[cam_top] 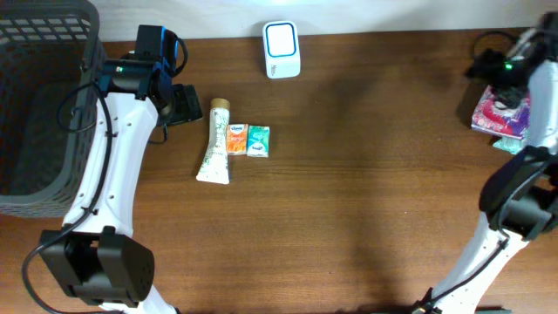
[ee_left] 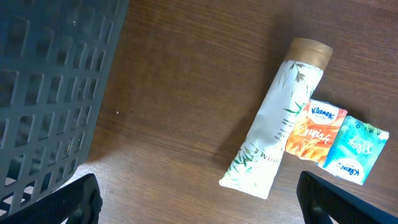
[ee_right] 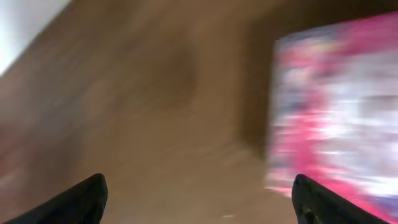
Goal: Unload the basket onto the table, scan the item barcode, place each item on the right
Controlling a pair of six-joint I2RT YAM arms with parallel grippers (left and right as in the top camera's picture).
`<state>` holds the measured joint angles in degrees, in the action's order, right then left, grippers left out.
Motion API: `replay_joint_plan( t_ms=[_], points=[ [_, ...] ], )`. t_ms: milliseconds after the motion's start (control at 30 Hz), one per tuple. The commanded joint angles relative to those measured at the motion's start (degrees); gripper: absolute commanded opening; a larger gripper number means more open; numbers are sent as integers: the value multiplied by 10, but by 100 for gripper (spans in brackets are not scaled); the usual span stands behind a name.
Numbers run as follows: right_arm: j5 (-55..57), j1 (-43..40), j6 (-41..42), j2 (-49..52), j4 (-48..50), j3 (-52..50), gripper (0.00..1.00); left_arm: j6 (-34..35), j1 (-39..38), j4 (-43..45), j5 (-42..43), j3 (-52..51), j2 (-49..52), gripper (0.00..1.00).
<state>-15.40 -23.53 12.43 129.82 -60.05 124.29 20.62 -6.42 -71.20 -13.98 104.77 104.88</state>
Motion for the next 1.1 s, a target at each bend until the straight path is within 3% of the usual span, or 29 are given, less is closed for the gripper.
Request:
replay_joint_plan(
  t_ms=[0, 133, 200, 267, 333, 567, 633, 700, 767, 833, 867, 933, 1067],
  points=[
    [-110, 87, -45, -6, -15, 3, 90, 4, -3, 0, -4, 1, -8, 99],
    [-111, 254, -77, 5, -79, -18, 91, 4, -3, 0, -4, 1, -8, 99],
    [-201, 345, -75, 19, -29, -96, 94, 4, -3, 0, -4, 1, -8, 99],
    [-215, 384, -14, 19, 23, -139, 90, 4, -3, 0, -4, 1, -8, 99],
    [-215, 417, 68, 19, 73, -170, 74, 4, -3, 0, -4, 1, -8, 99],
    [-198, 478, 229, 20, 270, -251, 67, 4, -3, -1, -4, 1, -8, 99],
    [-153, 498, 248, 26, 275, -251, 59, 4, -3, -1, -4, 1, -8, 99],
    [-119, 516, 247, 38, 275, -253, 57, 4, -3, 0, -4, 1, -8, 99],
    [-110, 521, 247, 55, 275, -254, 47, 4, -3, -1, -4, 1, -8, 99],
    [-110, 518, 243, 56, 271, -254, 18, 4, -3, 0, -4, 1, -8, 99],
    [-122, 511, 238, 56, 269, -253, 9, 4, -2, 0, -4, 1, -8, 99],
    [-228, 483, 196, 56, 264, -252, 4, 4, -2, -1, -4, 1, -8, 99],
    [-650, 393, 16, 56, 241, -251, 4, 4, -2, -1, -4, 1, -8, 99]
  ],
)
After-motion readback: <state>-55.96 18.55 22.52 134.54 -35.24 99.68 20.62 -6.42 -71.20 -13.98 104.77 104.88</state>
